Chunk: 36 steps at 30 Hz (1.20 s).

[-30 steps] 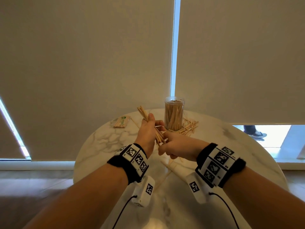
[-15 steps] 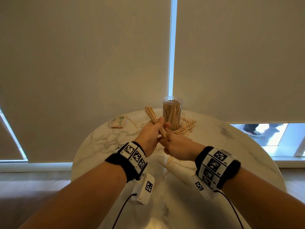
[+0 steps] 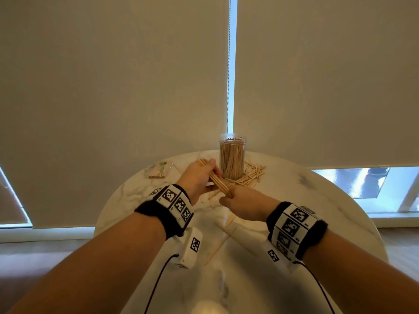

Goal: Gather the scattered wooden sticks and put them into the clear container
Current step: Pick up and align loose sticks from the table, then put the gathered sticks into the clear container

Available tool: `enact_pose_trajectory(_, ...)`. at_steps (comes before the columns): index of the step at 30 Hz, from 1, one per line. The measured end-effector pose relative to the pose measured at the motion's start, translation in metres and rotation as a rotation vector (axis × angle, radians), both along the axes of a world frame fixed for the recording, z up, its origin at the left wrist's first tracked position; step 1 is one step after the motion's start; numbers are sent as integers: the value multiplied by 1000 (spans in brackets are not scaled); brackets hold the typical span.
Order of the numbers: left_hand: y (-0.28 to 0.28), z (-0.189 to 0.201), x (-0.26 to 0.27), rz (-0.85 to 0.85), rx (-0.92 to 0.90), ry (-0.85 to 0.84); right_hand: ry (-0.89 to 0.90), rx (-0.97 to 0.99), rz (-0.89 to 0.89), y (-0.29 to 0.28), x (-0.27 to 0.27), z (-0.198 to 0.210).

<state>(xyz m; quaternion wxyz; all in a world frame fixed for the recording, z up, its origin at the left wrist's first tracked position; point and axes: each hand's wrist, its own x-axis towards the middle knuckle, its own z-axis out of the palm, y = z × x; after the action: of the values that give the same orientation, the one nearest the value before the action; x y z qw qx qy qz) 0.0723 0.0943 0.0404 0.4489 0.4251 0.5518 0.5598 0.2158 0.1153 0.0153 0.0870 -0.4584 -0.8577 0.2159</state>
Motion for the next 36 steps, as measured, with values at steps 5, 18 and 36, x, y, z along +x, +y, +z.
enact_pose_trajectory(5,12,2,-8,285,161,24,47,154,-31,4,8,5)
enact_pose_trajectory(18,44,0,-6,43,-9,764,87,110,47,38,16,43)
enact_pose_trajectory(36,213,24,-39,-87,-73,709,-442,474,-97,221,-11,160)
